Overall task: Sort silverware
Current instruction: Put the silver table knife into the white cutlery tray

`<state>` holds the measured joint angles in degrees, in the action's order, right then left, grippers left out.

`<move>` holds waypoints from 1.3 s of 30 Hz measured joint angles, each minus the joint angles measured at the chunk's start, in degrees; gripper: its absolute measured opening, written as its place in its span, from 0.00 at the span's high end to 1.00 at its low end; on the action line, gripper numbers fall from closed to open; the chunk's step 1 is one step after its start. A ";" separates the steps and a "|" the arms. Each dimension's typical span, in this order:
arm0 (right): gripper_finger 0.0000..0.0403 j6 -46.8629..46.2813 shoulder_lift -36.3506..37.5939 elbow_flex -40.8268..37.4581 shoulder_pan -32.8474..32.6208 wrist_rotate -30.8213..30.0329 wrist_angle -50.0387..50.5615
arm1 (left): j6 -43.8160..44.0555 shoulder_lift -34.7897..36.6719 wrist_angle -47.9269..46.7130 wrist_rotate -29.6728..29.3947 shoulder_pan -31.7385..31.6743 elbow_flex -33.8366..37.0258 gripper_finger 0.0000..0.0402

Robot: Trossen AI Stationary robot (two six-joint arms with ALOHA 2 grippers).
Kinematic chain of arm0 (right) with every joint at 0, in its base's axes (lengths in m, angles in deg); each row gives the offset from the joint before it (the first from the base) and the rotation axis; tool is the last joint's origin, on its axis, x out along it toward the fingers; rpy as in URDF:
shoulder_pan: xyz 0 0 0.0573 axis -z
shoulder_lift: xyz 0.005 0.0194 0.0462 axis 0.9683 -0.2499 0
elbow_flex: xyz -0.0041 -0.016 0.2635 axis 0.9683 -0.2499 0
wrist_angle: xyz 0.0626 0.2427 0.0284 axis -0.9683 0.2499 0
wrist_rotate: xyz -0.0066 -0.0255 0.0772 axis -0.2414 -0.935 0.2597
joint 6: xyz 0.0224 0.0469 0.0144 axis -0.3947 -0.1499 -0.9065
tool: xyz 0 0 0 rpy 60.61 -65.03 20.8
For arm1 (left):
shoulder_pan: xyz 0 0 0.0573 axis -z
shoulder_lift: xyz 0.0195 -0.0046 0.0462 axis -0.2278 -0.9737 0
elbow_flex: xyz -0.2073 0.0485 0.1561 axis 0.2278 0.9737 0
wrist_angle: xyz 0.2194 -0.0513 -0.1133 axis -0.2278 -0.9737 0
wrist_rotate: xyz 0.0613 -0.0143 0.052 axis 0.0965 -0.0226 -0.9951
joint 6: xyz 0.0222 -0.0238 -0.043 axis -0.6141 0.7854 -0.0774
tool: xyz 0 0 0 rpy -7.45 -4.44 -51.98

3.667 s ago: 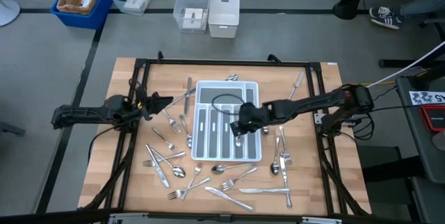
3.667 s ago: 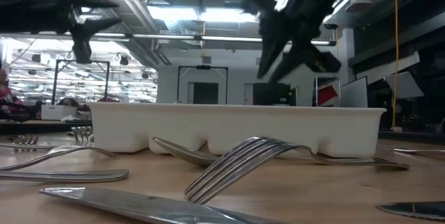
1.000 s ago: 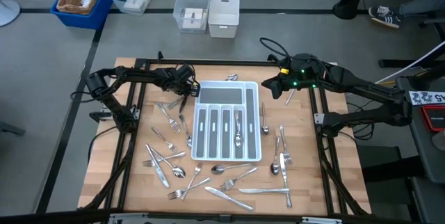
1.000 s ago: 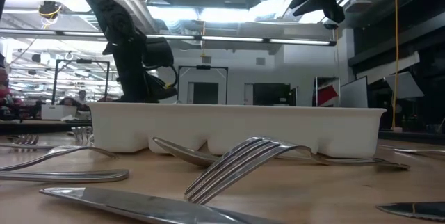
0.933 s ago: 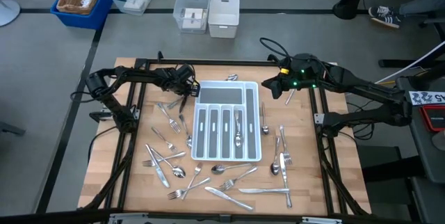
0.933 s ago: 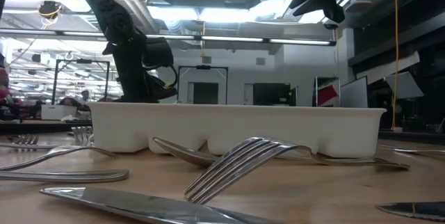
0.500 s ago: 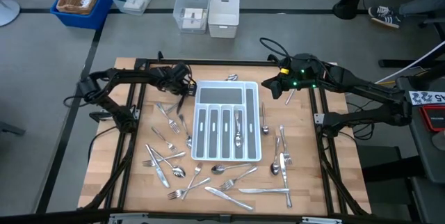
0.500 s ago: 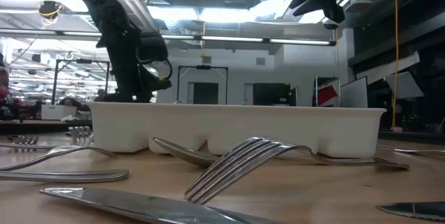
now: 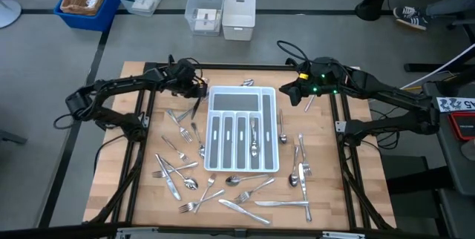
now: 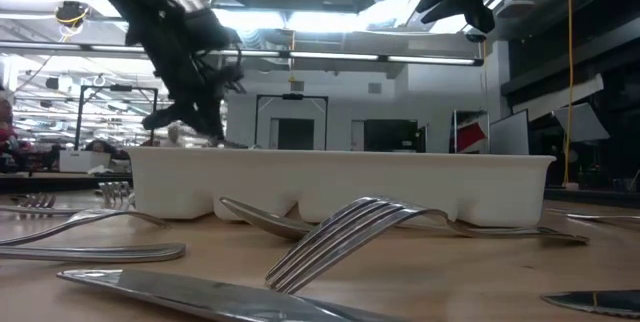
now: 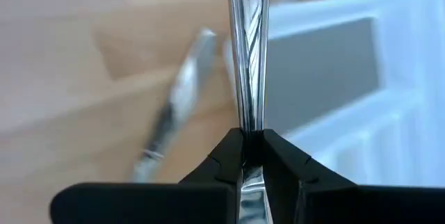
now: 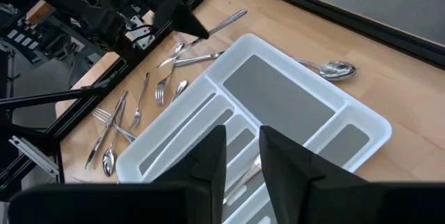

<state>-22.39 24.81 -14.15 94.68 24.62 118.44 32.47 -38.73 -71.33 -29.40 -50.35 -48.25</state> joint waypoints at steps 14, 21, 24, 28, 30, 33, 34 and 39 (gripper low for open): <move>0.78 0.02 0.00 0.00 0.00 -0.50 -0.02 | 23.77 2.97 0.91 -1.24 25.95 -0.07 0.92; 0.78 0.02 -0.01 0.00 0.00 -0.62 -0.02 | 37.43 2.40 7.40 -13.38 37.36 -0.13 0.92; 0.78 0.09 -0.01 0.00 -0.01 -1.58 -0.02 | 41.73 0.38 9.95 -17.80 40.38 -0.11 0.92; 0.78 1.64 -0.01 0.00 0.00 -2.78 -0.02 | 46.18 -4.12 14.10 -21.30 42.91 -0.11 0.92; 0.78 1.70 -0.01 0.00 0.00 -2.95 -0.02 | 47.88 -6.60 16.53 -22.59 43.55 -0.11 0.92; 0.78 1.76 -0.01 0.00 -0.02 -3.39 -0.02 | 49.71 -10.34 20.94 -23.03 43.82 -0.11 0.92; 0.78 2.15 -0.01 0.00 -0.02 -3.42 -0.02 | 50.11 -11.54 22.02 -23.04 43.82 -0.11 0.92; 0.78 4.44 -0.01 0.00 -0.02 -3.45 0.19 | 53.80 -16.87 24.98 -23.05 43.79 -0.11 0.92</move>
<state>-17.95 24.80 -14.15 94.66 21.17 118.63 86.27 -55.60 -46.35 -52.45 -6.56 -48.36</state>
